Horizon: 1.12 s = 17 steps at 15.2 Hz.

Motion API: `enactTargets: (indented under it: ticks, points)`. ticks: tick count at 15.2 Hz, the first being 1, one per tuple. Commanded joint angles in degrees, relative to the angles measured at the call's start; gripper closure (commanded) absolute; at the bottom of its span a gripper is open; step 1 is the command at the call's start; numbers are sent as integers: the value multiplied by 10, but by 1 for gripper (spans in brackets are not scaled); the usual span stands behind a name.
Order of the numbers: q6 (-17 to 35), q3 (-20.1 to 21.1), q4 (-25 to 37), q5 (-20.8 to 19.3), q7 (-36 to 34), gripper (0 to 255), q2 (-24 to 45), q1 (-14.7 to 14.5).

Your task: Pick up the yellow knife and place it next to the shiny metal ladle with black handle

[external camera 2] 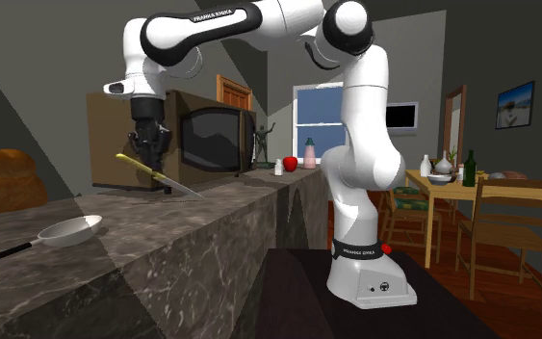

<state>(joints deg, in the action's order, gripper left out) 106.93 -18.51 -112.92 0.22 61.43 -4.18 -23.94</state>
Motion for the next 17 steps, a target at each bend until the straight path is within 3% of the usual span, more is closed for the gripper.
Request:
enactTargets:
  ticks: [1,7,17]
  points:
    - [-8,5,43,13,-6,255,38,-6]
    - [-44,19,202,51,-23,255,165,-14]
    - [21,21,148,56,-19,255,177,-15]
